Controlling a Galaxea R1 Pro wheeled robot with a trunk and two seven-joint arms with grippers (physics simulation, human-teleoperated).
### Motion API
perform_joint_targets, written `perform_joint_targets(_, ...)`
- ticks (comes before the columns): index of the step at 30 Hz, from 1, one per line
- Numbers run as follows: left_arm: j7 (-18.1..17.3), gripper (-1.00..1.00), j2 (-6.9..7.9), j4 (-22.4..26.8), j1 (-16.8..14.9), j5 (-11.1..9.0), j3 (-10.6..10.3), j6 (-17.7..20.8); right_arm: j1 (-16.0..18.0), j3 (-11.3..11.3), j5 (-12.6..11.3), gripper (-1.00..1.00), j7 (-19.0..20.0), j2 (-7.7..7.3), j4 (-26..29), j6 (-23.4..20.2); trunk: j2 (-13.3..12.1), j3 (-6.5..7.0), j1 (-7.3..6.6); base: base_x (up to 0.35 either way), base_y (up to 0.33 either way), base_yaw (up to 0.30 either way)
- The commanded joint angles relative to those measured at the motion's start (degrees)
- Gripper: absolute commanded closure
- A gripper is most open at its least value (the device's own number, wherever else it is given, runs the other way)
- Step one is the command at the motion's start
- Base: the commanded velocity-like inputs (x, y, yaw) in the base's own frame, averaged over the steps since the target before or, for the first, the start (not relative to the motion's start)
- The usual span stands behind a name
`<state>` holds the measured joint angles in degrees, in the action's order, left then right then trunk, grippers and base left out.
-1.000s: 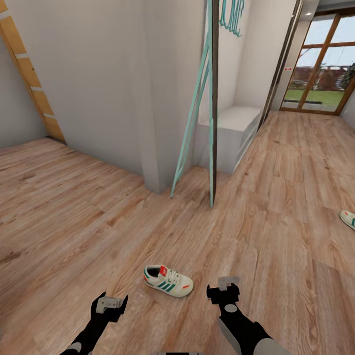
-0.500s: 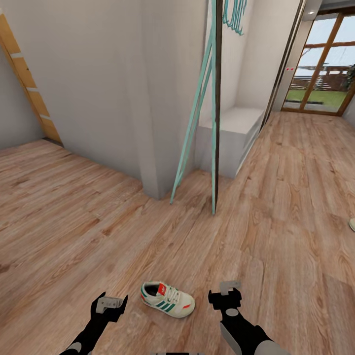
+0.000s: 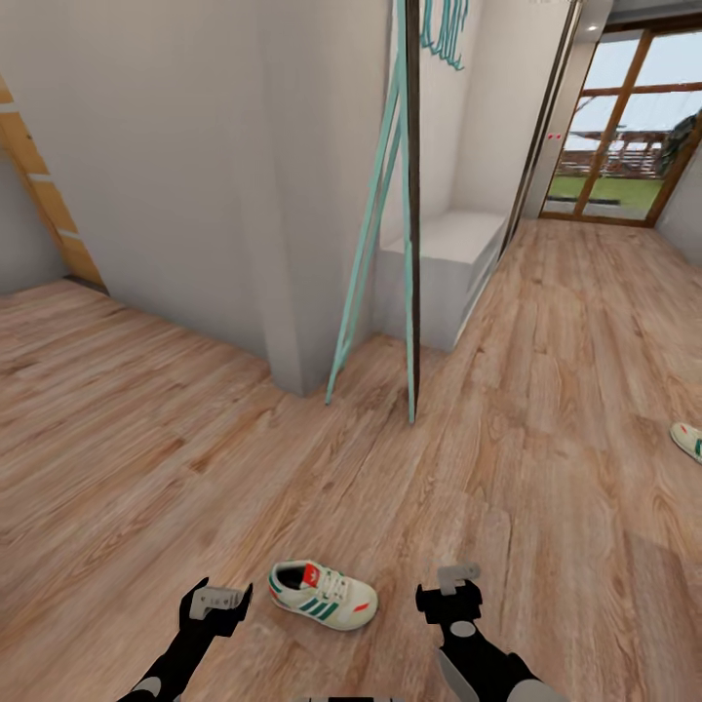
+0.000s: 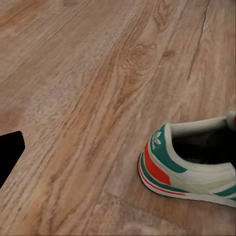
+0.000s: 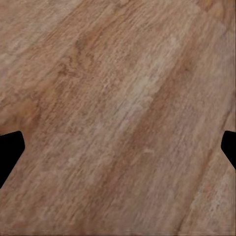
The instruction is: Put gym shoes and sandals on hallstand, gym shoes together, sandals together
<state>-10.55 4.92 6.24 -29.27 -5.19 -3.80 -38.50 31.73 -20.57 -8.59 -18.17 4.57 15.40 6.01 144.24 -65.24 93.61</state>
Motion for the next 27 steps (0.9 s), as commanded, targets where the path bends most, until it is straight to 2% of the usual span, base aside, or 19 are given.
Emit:
perform_joint_targets(1, 0.0, -1.00, 0.00, 0.0, 0.0, 0.0, 0.0, 0.0, 0.0, 0.0, 0.0, -1.00, 0.0, 0.00, -0.4, 0.2, 0.0, 0.00, 0.00, 0.002, 0.000, -0.190)
perform_joint_targets(7, 0.0, -1.00, 0.00, 0.0, 0.0, 0.0, 0.0, 0.0, 0.0, 0.0, 0.1, -1.00, 0.0, 0.00, -4.0, 0.8, 0.0, 0.00, 0.00, 0.001, 0.000, -0.078)
perform_joint_targets(13, 0.0, -1.00, 0.00, 0.0, 0.0, 0.0, 0.0, 0.0, 0.0, 0.0, 0.0, -1.00, 0.0, 0.00, -5.2, 1.2, 0.0, 0.00, 0.00, 0.000, 0.000, -0.013)
perform_joint_targets(17, 0.0, -1.00, 0.00, 0.0, 0.0, 0.0, 0.0, 0.0, 0.0, 0.0, 0.0, -1.00, 0.0, 0.04, -5.4, 4.1, 0.0, 0.00, 0.00, 0.000, 0.000, -0.002)
perform_joint_targets(18, 0.0, -1.00, 0.00, 0.0, 0.0, 0.0, 0.0, 0.0, 0.0, 0.0, 0.0, -1.00, 0.0, 0.10, -6.1, 6.7, 0.0, 0.00, 0.00, 0.000, 0.000, 0.000)
perform_joint_targets(27, 0.4, -1.00, -0.02, 0.0, 0.0, -0.2, 0.9, 0.1, 0.0, 0.0, 0.0, -1.00, 0.0, 0.10, -9.0, 7.6, 0.0, 0.00, 0.00, 0.000, 0.000, 0.000)
